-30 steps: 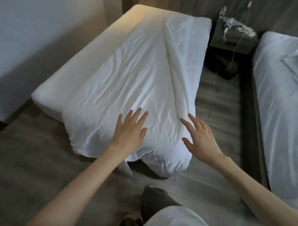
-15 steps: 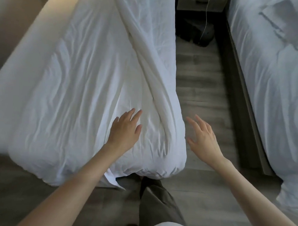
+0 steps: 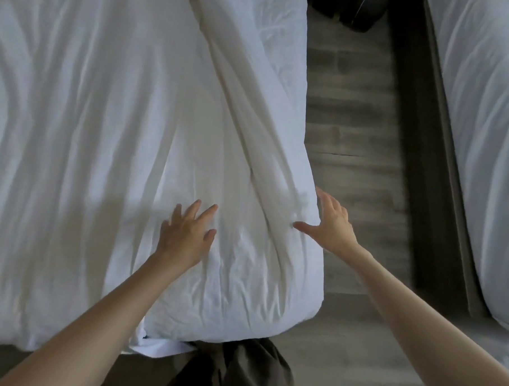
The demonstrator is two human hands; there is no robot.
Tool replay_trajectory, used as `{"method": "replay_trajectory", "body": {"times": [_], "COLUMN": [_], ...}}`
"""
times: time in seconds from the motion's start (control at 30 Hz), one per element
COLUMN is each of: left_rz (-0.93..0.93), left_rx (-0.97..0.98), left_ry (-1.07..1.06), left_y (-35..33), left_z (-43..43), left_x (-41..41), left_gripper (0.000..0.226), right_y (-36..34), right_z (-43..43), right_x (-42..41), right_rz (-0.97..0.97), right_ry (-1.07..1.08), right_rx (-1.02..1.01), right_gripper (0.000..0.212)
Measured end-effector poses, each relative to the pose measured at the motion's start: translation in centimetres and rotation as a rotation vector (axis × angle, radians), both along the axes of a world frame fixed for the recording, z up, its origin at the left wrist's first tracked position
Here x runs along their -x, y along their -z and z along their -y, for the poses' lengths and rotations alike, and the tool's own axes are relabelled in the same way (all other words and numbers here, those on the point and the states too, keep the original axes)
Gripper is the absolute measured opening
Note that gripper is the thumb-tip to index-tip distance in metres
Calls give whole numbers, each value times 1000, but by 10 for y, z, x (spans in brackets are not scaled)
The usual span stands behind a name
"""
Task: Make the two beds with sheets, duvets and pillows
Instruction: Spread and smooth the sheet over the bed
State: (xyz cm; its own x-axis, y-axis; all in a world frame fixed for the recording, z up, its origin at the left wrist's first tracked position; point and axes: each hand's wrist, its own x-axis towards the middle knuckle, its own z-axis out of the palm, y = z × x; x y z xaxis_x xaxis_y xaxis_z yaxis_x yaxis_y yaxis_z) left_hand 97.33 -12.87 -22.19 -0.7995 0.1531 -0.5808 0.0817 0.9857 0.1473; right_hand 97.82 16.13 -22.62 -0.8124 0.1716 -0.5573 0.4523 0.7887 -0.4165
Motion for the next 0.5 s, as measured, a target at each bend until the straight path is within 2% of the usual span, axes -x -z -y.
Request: {"method": "replay_trajectory", "body": {"times": [0.17, 0.27, 0.33, 0.43, 0.5], "left_rz": [59, 16, -8, -16, -19], "left_rx": [15, -35, -48, -40, -43], "left_ry": [28, 28, 11, -1, -6], "left_y": [46, 59, 64, 69, 69], "left_z": [21, 24, 23, 23, 23], "left_x": [-6, -9, -8, -6, -6], "left_gripper": [60, 64, 66, 67, 66], "right_y": [51, 74, 88, 98, 95], "right_z": [-2, -2, 0, 2, 3], "right_x": [13, 20, 21, 20, 18], "right_rz": [30, 136, 177, 145, 108], "right_ry": [157, 245, 325, 431, 487], "right_rx": [106, 172, 275, 351, 293], "right_gripper": [122, 148, 156, 145, 121]}}
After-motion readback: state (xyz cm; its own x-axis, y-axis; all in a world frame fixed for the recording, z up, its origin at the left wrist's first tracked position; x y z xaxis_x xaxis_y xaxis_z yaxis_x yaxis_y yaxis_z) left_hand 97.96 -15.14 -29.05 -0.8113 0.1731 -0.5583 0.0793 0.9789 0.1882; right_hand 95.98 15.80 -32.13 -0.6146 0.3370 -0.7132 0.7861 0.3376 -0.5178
